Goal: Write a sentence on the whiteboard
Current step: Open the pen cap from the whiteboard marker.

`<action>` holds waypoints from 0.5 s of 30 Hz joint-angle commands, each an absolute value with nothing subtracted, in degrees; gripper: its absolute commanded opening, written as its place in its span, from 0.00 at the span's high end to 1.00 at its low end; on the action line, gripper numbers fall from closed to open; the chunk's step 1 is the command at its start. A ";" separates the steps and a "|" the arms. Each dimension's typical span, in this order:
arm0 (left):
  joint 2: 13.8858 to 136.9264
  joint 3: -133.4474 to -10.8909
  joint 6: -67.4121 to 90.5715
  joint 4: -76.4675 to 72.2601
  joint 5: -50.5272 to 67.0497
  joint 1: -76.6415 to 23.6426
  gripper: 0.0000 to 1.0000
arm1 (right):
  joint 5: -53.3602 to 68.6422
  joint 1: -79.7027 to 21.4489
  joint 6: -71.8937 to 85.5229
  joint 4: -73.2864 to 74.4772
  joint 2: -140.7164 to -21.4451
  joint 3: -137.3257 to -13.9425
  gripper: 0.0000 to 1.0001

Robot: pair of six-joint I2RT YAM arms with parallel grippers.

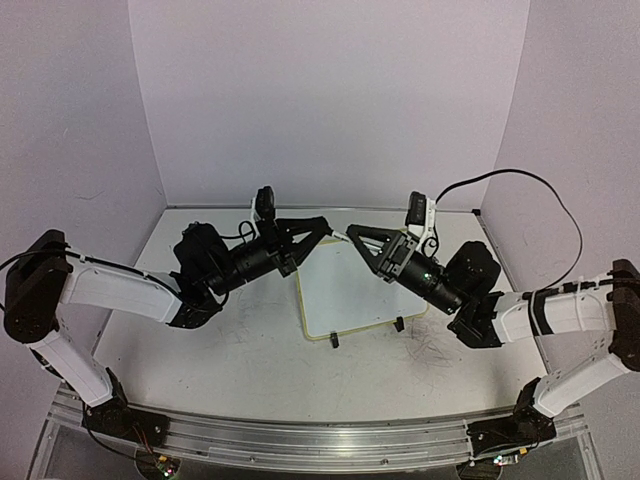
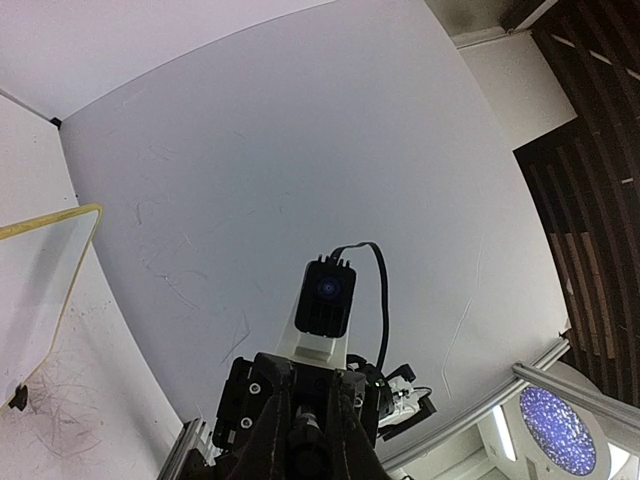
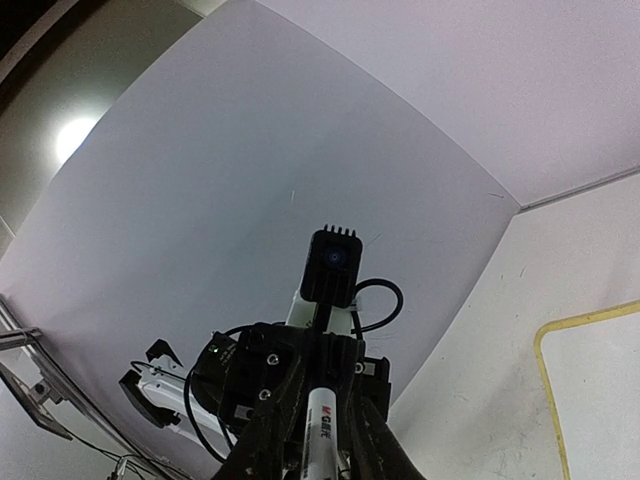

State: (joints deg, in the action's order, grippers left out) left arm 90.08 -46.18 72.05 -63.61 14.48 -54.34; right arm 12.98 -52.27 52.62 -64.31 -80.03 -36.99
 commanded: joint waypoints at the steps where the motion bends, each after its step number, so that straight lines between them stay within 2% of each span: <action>1: 89.71 -45.97 72.20 -67.04 14.51 -54.85 1.00 | 12.95 -51.84 52.82 -67.59 -80.91 -39.38 0.75; 5: 89.86 -46.00 72.15 -67.16 14.42 -54.83 1.00 | 14.87 -51.84 52.82 -67.59 -81.78 -40.16 0.81; 15: 90.38 -46.23 72.54 -67.17 14.98 -54.84 1.00 | 20.31 -51.81 52.94 -67.72 -83.70 -40.81 0.76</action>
State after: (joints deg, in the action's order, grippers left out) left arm 90.08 -45.98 72.05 -64.16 13.41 -54.32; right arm 16.41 -51.77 52.99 -65.69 -82.64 -38.02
